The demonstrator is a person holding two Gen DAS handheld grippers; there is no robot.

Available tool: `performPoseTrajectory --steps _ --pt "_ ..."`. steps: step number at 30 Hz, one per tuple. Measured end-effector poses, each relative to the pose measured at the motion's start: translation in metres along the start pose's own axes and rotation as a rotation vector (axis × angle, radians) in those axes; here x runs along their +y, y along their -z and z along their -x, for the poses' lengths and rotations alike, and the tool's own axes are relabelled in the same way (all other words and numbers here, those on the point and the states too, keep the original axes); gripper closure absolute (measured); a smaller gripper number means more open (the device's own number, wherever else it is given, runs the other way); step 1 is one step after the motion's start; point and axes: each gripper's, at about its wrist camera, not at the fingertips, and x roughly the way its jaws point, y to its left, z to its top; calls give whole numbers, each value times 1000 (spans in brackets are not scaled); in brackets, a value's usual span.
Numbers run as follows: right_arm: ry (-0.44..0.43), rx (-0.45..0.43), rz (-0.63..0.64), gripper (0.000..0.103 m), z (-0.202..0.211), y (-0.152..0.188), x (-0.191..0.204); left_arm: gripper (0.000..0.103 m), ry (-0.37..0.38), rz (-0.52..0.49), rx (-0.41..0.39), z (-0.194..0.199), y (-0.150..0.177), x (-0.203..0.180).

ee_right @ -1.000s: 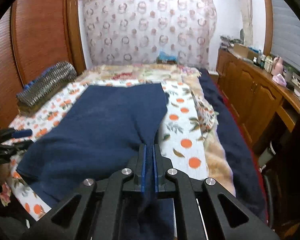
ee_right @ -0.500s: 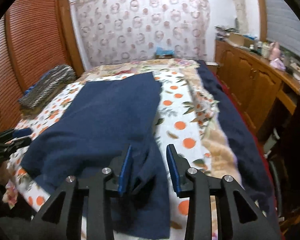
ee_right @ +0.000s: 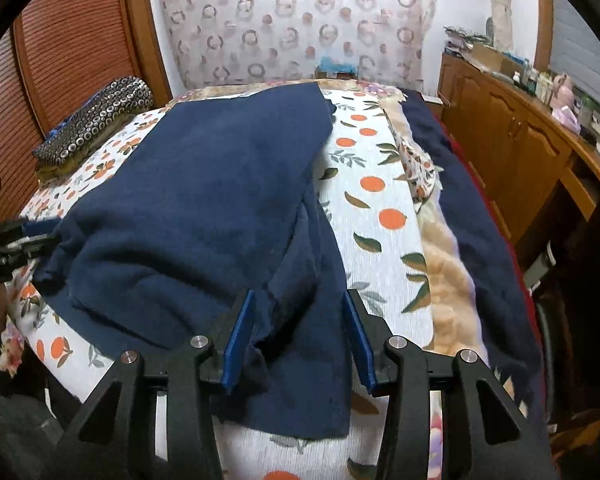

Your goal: Fold small clothes

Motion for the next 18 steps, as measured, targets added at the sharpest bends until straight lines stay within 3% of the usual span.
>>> performPoseTrajectory --steps 7,18 --pt "1 18 -20 56 9 6 -1 54 30 -14 17 3 8 -4" --pt "-27 9 -49 60 6 14 1 94 62 -46 18 6 7 -13"
